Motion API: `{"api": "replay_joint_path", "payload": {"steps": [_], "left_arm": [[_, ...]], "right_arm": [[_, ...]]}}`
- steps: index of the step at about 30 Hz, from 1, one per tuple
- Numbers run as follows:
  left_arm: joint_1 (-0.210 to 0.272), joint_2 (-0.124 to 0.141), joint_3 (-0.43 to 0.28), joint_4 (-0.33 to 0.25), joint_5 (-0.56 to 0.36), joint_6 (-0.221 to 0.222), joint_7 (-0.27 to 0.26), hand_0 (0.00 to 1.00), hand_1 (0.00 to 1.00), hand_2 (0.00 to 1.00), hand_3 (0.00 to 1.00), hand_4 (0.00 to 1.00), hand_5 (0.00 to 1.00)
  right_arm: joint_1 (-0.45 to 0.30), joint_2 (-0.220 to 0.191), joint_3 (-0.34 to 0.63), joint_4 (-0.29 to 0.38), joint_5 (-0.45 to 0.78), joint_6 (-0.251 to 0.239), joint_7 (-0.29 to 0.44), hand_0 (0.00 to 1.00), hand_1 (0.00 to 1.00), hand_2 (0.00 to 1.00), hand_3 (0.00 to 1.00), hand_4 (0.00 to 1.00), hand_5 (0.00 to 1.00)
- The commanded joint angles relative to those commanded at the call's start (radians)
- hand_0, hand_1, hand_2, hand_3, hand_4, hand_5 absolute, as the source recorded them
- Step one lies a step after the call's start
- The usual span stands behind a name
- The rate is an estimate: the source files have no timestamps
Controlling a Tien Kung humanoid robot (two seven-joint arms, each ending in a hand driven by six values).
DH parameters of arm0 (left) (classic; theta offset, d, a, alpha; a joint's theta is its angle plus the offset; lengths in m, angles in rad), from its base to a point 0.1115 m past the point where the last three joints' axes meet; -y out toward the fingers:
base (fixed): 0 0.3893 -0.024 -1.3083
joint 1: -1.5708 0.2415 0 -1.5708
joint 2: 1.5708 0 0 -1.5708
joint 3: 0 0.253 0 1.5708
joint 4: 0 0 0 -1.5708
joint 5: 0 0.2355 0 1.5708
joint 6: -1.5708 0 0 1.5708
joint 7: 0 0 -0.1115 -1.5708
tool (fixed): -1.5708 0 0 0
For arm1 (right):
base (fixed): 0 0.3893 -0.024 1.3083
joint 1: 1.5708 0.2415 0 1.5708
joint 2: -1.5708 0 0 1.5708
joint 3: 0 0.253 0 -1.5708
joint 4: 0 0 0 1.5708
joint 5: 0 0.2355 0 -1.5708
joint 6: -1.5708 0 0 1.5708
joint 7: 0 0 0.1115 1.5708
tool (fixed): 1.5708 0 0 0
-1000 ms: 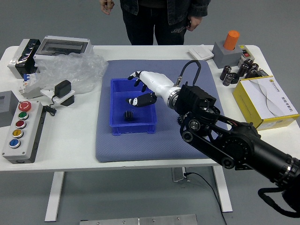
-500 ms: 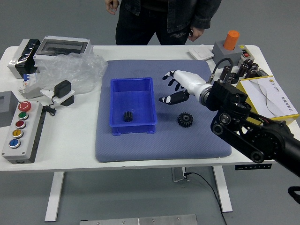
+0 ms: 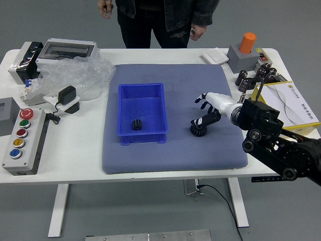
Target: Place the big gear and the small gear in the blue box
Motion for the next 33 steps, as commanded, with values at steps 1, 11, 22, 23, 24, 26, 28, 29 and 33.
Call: {"api": "replay_joint_path", "payload": {"steps": [1, 11, 22, 23, 24, 26, 28, 29, 33], "left_arm": [[0.0, 0.0, 0.0, 0.0, 0.0, 0.0, 0.0, 0.728, 0.68, 0.699, 0.697, 0.431, 0.024], [-0.001, -0.002, -0.003, 0.0, 0.003, -0.001, 0.0, 0.728, 0.68, 0.698, 0.695, 0.428, 0.024], [0.001, -0.002, 0.002, 0.0, -0.001, 0.0, 0.0, 0.728, 0.681, 0.698, 0.695, 0.426, 0.026], [0.001, -0.002, 0.002, 0.0, 0.0, 0.0, 0.0, 0.728, 0.681, 0.698, 0.695, 0.426, 0.026], [0.001, -0.002, 0.002, 0.0, 0.0, 0.0, 0.0, 0.728, 0.681, 0.698, 0.695, 0.426, 0.026], [0.0, -0.002, 0.001, 0.0, 0.001, 0.0, 0.0, 0.728, 0.681, 0.698, 0.695, 0.426, 0.026], [0.0, -0.002, 0.001, 0.0, 0.002, 0.0, 0.0, 0.728, 0.681, 0.697, 0.692, 0.425, 0.024], [0.0, -0.002, 0.001, 0.0, 0.002, 0.0, 0.0, 0.728, 0.681, 0.697, 0.692, 0.425, 0.024], [0.0, -0.002, 0.001, 0.0, 0.004, -0.001, 0.0, 0.728, 0.681, 0.697, 0.691, 0.424, 0.025]], "right_arm": [[-0.003, 0.0, -0.004, 0.0, 0.002, 0.001, -0.001, 0.644, 0.615, 0.743, 0.821, 0.845, 0.39], [-0.016, -0.001, -0.025, -0.001, 0.007, 0.004, -0.003, 0.648, 0.616, 0.741, 0.812, 0.843, 0.388], [-0.028, -0.004, -0.049, -0.008, -0.011, -0.002, 0.0, 0.647, 0.602, 0.707, 0.763, 0.835, 0.389], [-0.029, -0.005, -0.052, -0.007, -0.016, -0.004, 0.001, 0.647, 0.602, 0.707, 0.763, 0.835, 0.389], [-0.029, -0.005, -0.056, -0.006, -0.021, -0.006, 0.001, 0.647, 0.602, 0.707, 0.763, 0.835, 0.389], [-0.028, -0.006, -0.064, -0.004, -0.033, -0.013, 0.004, 0.647, 0.602, 0.707, 0.763, 0.835, 0.389], [-0.026, -0.006, -0.075, -0.001, -0.045, -0.022, 0.01, 0.63, 0.565, 0.656, 0.71, 0.806, 0.394], [-0.024, -0.006, -0.083, 0.002, -0.059, -0.031, 0.014, 0.63, 0.565, 0.656, 0.71, 0.806, 0.394], [-0.021, -0.003, -0.098, 0.009, -0.093, -0.049, 0.023, 0.606, 0.521, 0.562, 0.643, 0.761, 0.393]]}}
